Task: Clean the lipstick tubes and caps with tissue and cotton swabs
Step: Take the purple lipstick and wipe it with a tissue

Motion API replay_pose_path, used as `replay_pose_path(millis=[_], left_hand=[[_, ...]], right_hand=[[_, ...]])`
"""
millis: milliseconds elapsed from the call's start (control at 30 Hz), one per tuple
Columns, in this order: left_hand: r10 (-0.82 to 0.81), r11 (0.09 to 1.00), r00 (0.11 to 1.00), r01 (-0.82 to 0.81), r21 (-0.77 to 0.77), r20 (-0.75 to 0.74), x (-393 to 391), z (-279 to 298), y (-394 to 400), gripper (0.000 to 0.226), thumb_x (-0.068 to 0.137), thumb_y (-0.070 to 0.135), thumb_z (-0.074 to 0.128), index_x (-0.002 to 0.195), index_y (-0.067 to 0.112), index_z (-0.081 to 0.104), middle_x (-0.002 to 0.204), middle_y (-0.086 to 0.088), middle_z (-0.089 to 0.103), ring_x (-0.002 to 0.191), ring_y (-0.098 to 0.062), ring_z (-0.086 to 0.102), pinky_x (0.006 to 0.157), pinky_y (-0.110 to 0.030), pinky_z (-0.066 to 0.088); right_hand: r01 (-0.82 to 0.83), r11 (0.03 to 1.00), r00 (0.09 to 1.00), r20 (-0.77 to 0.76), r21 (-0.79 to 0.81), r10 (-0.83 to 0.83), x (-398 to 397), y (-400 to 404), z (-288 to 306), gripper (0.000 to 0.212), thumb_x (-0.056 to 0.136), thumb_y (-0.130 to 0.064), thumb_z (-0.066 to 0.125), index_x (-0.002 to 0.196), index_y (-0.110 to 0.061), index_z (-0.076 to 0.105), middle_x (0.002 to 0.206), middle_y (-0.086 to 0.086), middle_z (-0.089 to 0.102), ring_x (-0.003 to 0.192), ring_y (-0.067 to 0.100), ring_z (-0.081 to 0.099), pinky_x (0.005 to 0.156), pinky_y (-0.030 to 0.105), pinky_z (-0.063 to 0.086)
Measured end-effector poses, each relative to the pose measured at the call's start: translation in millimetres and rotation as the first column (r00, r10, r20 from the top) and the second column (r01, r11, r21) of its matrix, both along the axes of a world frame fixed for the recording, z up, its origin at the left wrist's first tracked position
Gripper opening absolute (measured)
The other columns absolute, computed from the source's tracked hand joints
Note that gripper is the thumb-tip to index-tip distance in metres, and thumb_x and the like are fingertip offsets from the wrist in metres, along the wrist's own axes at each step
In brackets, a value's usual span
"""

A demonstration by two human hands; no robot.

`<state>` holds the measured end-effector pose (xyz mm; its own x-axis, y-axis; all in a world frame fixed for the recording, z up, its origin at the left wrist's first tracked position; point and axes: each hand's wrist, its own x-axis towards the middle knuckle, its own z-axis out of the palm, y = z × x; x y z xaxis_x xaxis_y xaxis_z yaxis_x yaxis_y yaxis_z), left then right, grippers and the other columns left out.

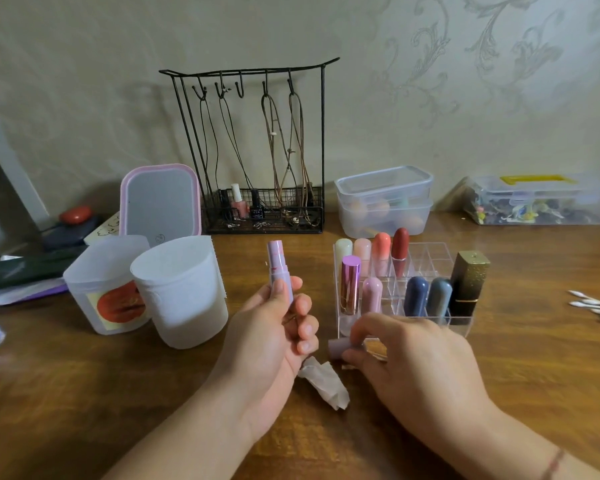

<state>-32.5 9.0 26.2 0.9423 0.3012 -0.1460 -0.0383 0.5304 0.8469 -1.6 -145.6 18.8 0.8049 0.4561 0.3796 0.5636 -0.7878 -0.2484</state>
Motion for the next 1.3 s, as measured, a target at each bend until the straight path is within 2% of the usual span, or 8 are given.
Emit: replay_pose_path(millis=[233, 367, 600, 800, 867, 1033, 1200, 1300], left_hand=[[0.016, 1.0, 1.0, -0.016, 0.016, -0.014, 0, 1, -1, 0.02, 0.101, 0.023, 0.043, 0.107, 0.011, 0.058, 0.071, -0.006, 0.05, 0.053, -0.014, 0.042, 0.051, -0.026, 0.031], [0.081, 0.996, 0.997, -0.081, 0.029, 0.012, 1, 3, -1, 0.02, 0.101, 0.027, 0.043, 0.104, 0.014, 0.058, 0.07, -0.005, 0.05, 0.053, -0.013, 0.041, 0.052, -0.026, 0.03], [0.145, 0.986, 0.989, -0.147, 0.074, 0.034, 0, 2, -6, 0.019, 0.101, 0.026, 0.043, 0.103, 0.015, 0.058, 0.069, -0.007, 0.055, 0.056, -0.016, 0.045, 0.054, -0.029, 0.033], [0.078, 0.987, 0.965, -0.11, 0.117, 0.25, -11, 1, -17, 0.026, 0.083, 0.035, 0.058, 0.096, 0.014, 0.066, 0.095, -0.009, 0.069, 0.082, -0.02, 0.057, 0.077, -0.041, 0.039], [0.006, 0.983, 0.954, -0.061, 0.174, 0.3, -14, 2, -18, 0.025, 0.077, 0.038, 0.067, 0.092, 0.019, 0.072, 0.101, -0.003, 0.068, 0.086, -0.016, 0.055, 0.078, -0.04, 0.039], [0.113, 0.97, 0.918, -0.185, 0.158, 0.381, -13, 3, -16, 0.028, 0.078, 0.038, 0.06, 0.093, 0.019, 0.074, 0.09, -0.001, 0.064, 0.08, -0.017, 0.045, 0.071, -0.034, 0.033], [0.194, 0.958, 0.935, -0.245, 0.146, 0.297, -11, 6, -16, 0.023, 0.094, 0.026, 0.044, 0.095, 0.01, 0.06, 0.08, -0.009, 0.059, 0.073, -0.023, 0.044, 0.067, -0.035, 0.034], [0.181, 0.949, 0.944, -0.241, 0.203, 0.274, -11, 6, -16, 0.024, 0.092, 0.031, 0.041, 0.09, 0.013, 0.058, 0.081, -0.008, 0.058, 0.072, -0.021, 0.046, 0.067, -0.034, 0.036]], right_hand=[[-0.033, 0.997, 0.998, 0.057, -0.07, 0.037, 3, -1, -1, 0.022, 0.083, -0.059, 0.062, 0.087, -0.038, 0.064, 0.093, -0.024, 0.067, 0.076, 0.002, 0.064, 0.054, 0.017, 0.048], [0.004, 0.998, 0.998, 0.06, 0.065, -0.007, 0, -7, 7, 0.018, 0.068, -0.052, 0.08, 0.071, -0.04, 0.067, 0.078, -0.026, 0.066, 0.057, -0.003, 0.057, 0.046, 0.004, 0.022], [-0.106, 0.992, 0.994, -0.018, 0.072, 0.107, 1, -15, 2, 0.028, 0.081, -0.067, 0.056, 0.095, -0.045, 0.068, 0.09, -0.03, 0.061, 0.073, -0.004, 0.059, 0.054, 0.011, 0.042], [-0.199, 0.784, 0.929, -0.141, 0.587, 0.341, -14, -11, 13, 0.017, 0.082, -0.048, 0.066, 0.091, -0.035, 0.071, 0.077, -0.016, 0.067, 0.047, 0.004, 0.051, 0.046, 0.007, 0.032], [-0.197, 0.833, 0.921, -0.194, 0.516, 0.338, -16, -10, 16, 0.023, 0.079, -0.053, 0.071, 0.093, -0.035, 0.071, 0.082, -0.019, 0.068, 0.054, 0.005, 0.057, 0.05, 0.009, 0.038], [-0.171, 0.984, 0.967, -0.197, -0.046, 0.159, -17, 0, 11, 0.061, 0.069, -0.085, 0.047, 0.116, -0.047, 0.055, 0.108, -0.026, 0.058, 0.095, -0.001, 0.058, 0.079, 0.018, 0.049], [-0.195, 0.98, 0.965, -0.188, -0.042, 0.184, -18, 1, 10, 0.025, 0.088, -0.057, 0.055, 0.108, -0.043, 0.06, 0.102, -0.023, 0.057, 0.089, 0.0, 0.056, 0.074, 0.013, 0.045], [-0.226, 0.931, 0.927, -0.229, 0.288, 0.296, -11, -7, 8, 0.01, 0.083, -0.043, 0.071, 0.087, -0.034, 0.069, 0.086, -0.019, 0.062, 0.072, 0.002, 0.057, 0.062, 0.013, 0.043]])
